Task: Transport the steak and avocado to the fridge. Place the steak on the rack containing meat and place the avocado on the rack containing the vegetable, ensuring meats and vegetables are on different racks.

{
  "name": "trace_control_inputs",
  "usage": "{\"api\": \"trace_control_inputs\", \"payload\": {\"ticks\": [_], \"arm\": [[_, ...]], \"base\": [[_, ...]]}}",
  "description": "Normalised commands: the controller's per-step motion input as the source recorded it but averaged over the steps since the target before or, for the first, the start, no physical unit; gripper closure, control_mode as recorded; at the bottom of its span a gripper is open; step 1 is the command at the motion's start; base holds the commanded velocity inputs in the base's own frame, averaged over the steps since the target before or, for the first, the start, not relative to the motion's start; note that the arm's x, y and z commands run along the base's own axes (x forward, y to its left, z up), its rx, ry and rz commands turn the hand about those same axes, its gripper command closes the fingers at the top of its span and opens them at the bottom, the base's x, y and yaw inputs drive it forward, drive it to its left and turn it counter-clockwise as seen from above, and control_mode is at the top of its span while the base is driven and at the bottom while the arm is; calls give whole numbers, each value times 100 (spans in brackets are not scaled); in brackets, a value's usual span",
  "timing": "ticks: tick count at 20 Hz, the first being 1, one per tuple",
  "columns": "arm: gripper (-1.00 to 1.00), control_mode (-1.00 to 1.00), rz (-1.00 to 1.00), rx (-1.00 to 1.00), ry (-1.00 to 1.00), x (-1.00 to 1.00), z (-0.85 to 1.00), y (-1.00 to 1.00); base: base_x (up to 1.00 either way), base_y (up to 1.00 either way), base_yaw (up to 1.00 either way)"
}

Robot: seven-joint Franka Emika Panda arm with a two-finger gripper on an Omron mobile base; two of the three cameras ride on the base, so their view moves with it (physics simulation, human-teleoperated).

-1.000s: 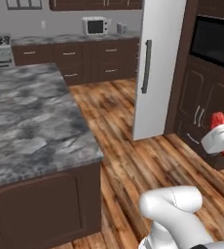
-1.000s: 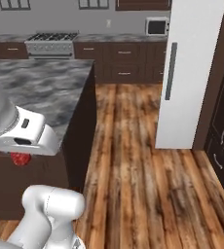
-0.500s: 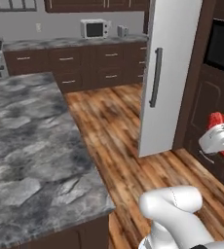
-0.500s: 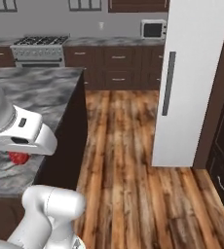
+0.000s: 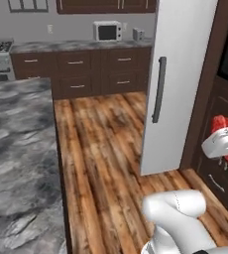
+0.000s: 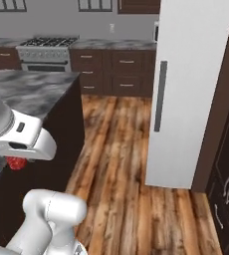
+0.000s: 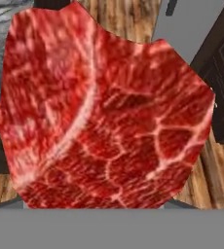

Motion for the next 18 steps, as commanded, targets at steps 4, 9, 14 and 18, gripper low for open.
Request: {"api": "trace_control_inputs", "payload": {"ticks": [4,9,14,18], "arm": [[100,100,0,0,0,0,0,0],[100,100,0,0,0,0,0,0],[100,100,0,0,0,0,0,0],[100,100,0,0,0,0,0,0]], "base": [[83,-57,18],[100,23,4],[100,25,0],[99,63,-11]]}}
